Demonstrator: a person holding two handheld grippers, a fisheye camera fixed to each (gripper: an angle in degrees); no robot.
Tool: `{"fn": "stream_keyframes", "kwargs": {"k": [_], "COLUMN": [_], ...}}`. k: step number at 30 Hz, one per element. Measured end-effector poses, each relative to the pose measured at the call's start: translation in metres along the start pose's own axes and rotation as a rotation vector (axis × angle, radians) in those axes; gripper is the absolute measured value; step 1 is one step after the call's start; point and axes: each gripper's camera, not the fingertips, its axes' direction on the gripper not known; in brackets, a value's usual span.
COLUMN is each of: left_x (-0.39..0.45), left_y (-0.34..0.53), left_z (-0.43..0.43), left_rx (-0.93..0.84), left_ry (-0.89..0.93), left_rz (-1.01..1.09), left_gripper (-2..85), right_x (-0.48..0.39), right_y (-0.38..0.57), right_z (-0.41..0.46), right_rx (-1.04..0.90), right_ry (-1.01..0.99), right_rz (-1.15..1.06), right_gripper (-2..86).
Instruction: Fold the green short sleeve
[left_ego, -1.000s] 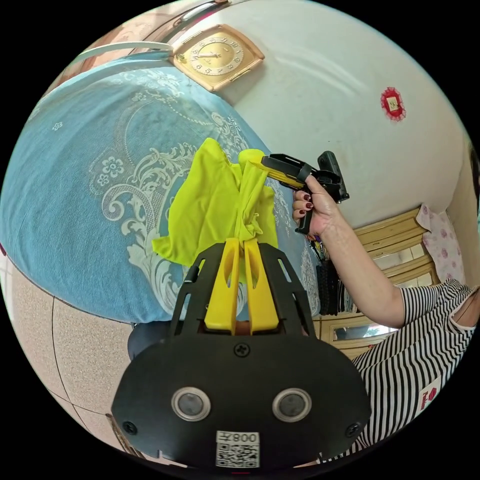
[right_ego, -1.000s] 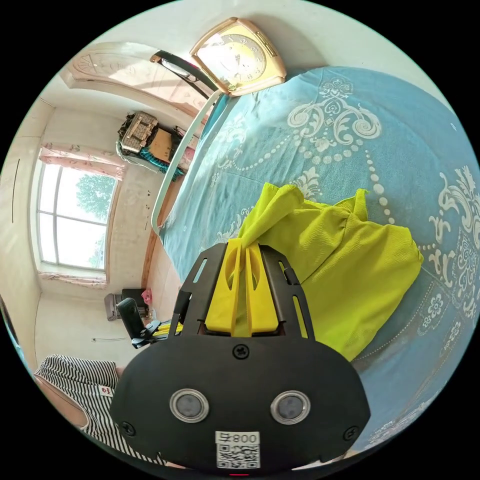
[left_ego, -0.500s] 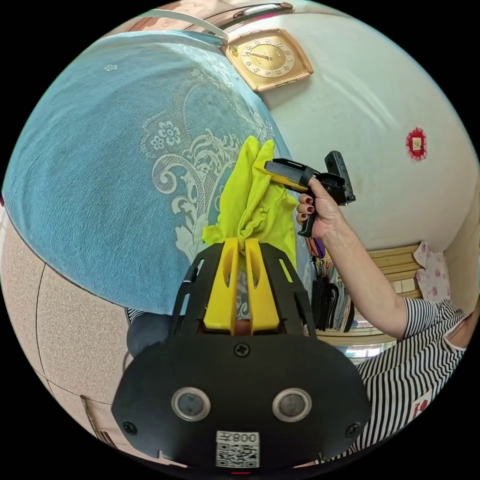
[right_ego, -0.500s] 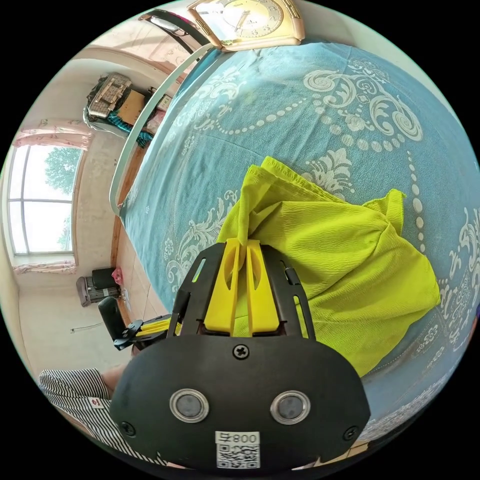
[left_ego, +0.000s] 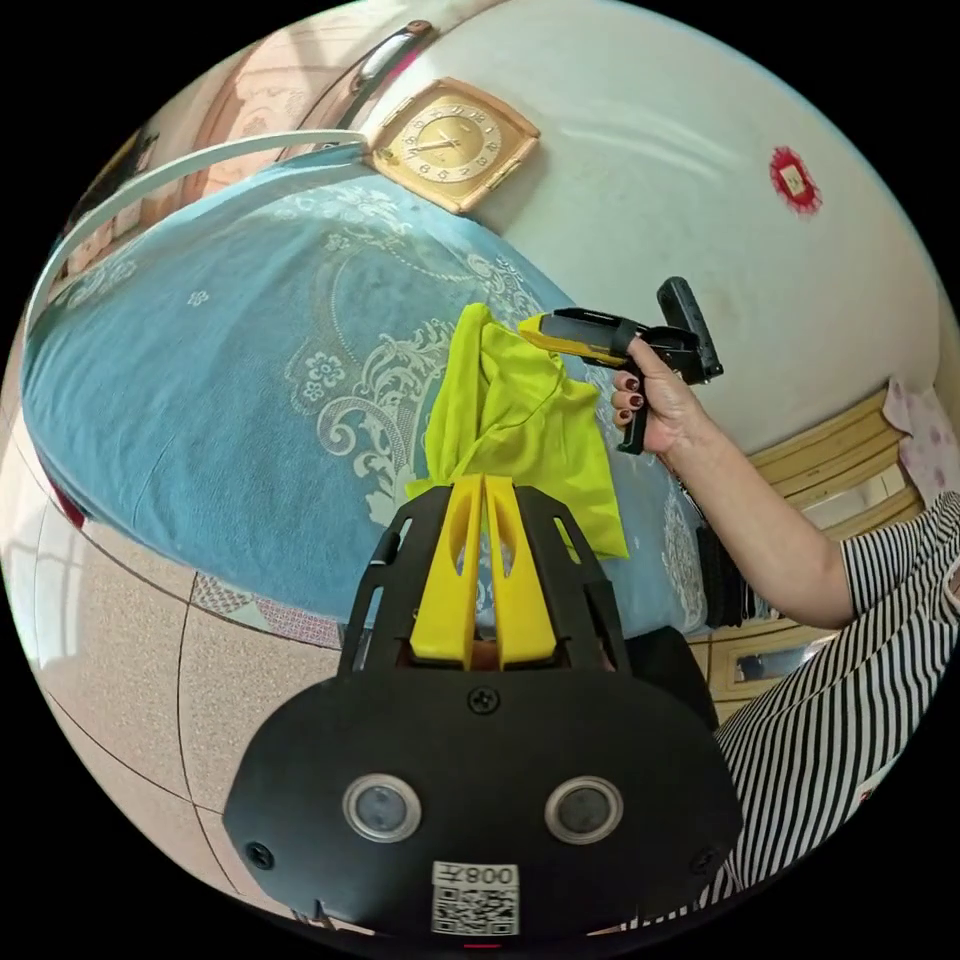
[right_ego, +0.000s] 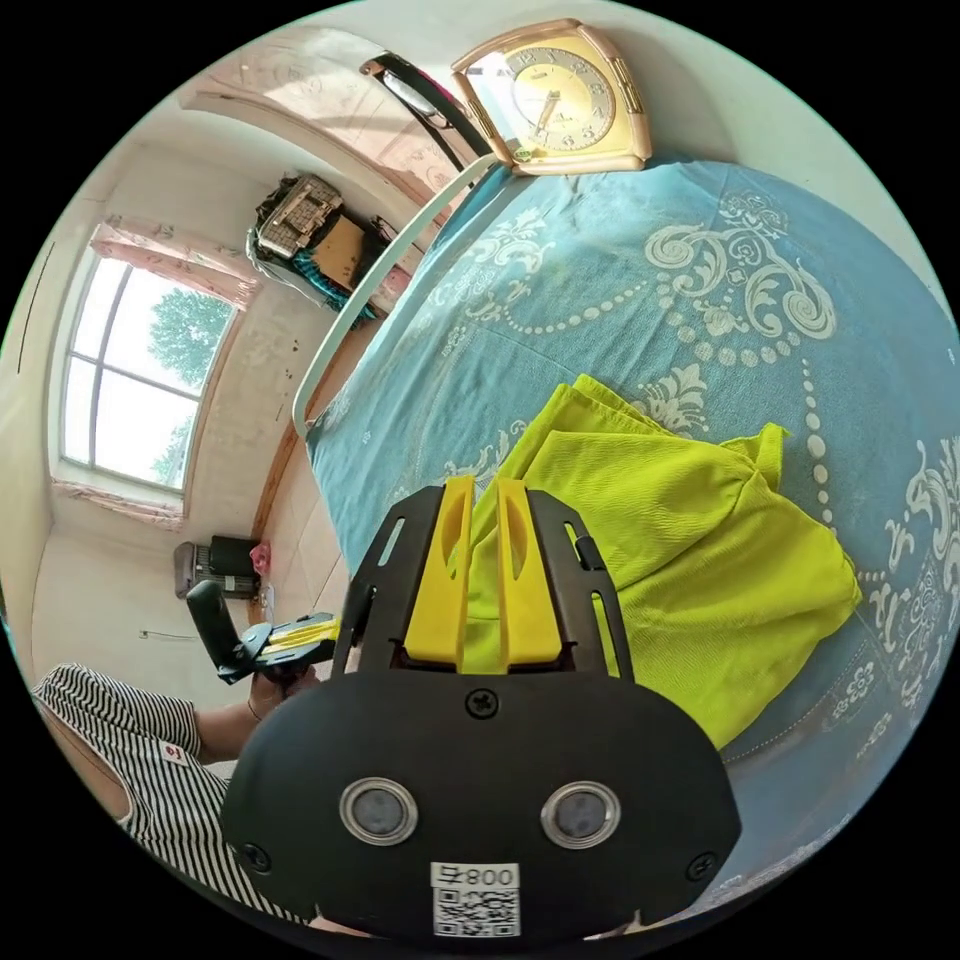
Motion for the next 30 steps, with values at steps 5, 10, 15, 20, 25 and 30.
{"fn": "stream_keyframes", "kwargs": {"k": [5, 10, 15, 20, 25, 30], "left_x": [0.022, 0.033, 0.038, 0.067, 0.082, 0.111], "left_y": [-0.013, -0.013, -0.014, -0.011, -0.009, -0.010], "left_z": [0.042, 0.035, 0.047, 0.032, 0.055, 0.048], "left_rx": [-0.196, -0.187, -0.238, -0.172, -0.269, -0.228], "left_ry": [-0.211, -0.167, -0.174, -0.128, -0.238, -0.251], "left_rz": [0.103, 0.086, 0.065, 0.105, 0.123, 0.132], "left_gripper": [0.1, 0.1, 0.1, 0.1, 0.1, 0.1], "right_x": [0.026, 0.015, 0.015, 0.029, 0.057, 0.082], "right_y": [0.003, 0.023, 0.079, 0.167, 0.260, 0.299], "right_z": [0.044, 0.030, 0.011, -0.021, -0.010, -0.009], "right_rx": [-0.176, -0.112, -0.065, 0.002, -0.077, -0.035], "right_ry": [0.107, 0.098, 0.031, -0.010, 0.042, -0.035], "right_rz": [0.063, -0.002, -0.025, 0.027, 0.130, 0.189], "right_gripper": [0.6, 0.2, 0.2, 0.1, 0.1, 0.1]}}
